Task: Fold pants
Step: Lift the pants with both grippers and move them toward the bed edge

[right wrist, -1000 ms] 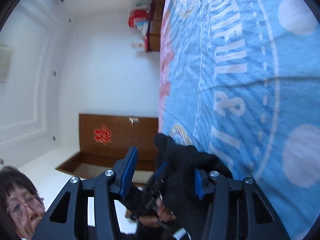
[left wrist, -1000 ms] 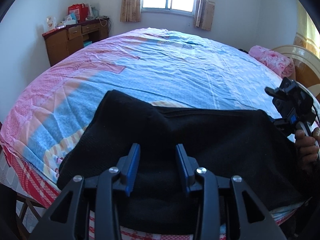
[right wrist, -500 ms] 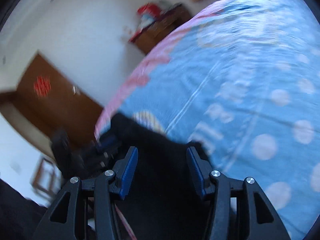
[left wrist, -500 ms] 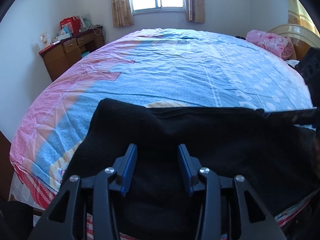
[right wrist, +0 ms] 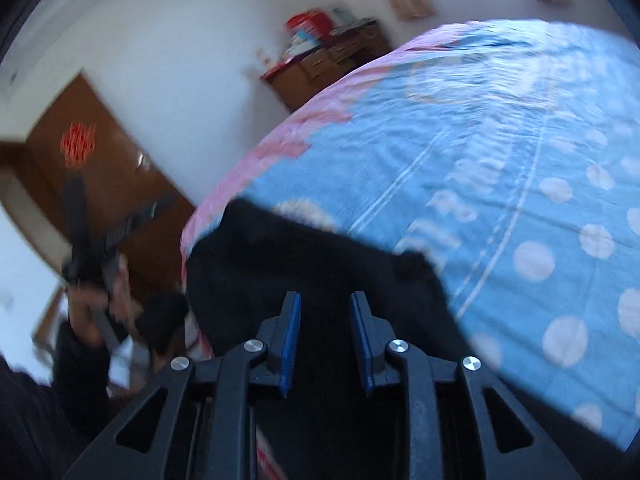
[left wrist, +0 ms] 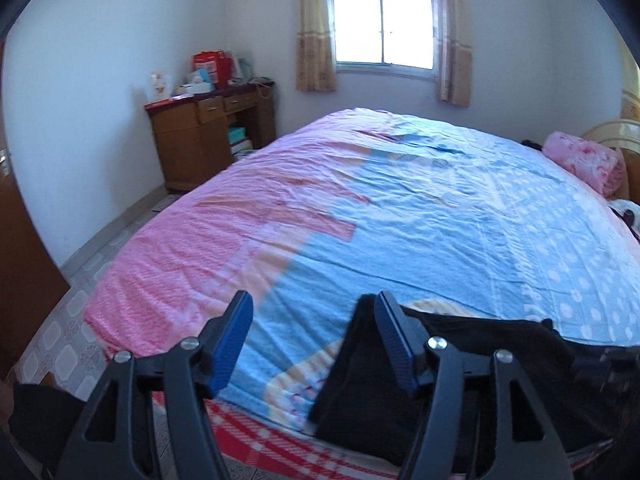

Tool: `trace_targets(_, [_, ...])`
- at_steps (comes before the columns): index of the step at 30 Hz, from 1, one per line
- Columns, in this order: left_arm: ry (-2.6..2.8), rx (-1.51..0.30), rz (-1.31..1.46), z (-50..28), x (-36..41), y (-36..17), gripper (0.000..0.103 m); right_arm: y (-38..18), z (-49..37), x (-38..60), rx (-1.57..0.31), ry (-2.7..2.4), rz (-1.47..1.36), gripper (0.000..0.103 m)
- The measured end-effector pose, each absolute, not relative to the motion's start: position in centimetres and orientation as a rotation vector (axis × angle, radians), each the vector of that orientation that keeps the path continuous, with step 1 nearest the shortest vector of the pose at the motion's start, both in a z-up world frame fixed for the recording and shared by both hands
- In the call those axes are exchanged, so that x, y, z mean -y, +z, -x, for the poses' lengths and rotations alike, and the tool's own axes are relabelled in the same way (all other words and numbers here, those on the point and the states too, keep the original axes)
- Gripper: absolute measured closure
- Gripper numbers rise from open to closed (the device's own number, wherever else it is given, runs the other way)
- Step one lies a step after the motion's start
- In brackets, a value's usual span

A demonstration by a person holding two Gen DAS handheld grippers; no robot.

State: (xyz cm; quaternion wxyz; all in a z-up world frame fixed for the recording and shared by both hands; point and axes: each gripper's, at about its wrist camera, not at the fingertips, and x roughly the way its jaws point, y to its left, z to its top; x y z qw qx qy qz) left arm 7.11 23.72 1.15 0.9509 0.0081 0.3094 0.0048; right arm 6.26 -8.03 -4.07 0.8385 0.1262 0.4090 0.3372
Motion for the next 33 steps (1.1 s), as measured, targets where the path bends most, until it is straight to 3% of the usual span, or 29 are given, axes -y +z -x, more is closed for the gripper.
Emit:
trace_targets(9, [-0.023, -0.765, -0.144, -13.8, -18.5, -5.5, 0.037, -8.3, -0.9, 2.1, -0.953, 0.750, -0.081, 0.076])
trace_targets(12, [-0.024, -0.772, -0.049, -15.1, -20.5, -4.4, 0.037, -8.6, -0.9, 2.3, -0.935, 0.730, -0.112, 0.076])
trace_targets(16, [0.065, -0.650, 0.002, -12.7, -24.2, 0.2, 0.036, -5.8, -0.9, 2.2, -0.890, 0.745, -0.121, 0.075])
trace_targets(18, [0.130, -0.613, 0.015, -10.9, -26.1, 1.5, 0.031, -3.9, -1.2, 1.3, -0.842, 0.790, -0.101, 0.065])
trace_targets(20, [0.229, -0.589, 0.018, -8.5, -28.1, 2.1, 0.030, -2.4, -2.2, -0.7, -0.806, 0.822, -0.048, 0.043])
trace_targets(28, [0.392, -0.638, 0.173, -4.6, -34.7, -0.1, 0.030, -2.5, -4.6, -12.8, -0.753, 0.988, 0.282, 0.043])
trace_targets(33, [0.375, -0.653, 0.209, -5.0, -35.6, -1.4, 0.030, -4.9, -4.1, -17.8, -0.649, 0.824, 0.517, 0.060])
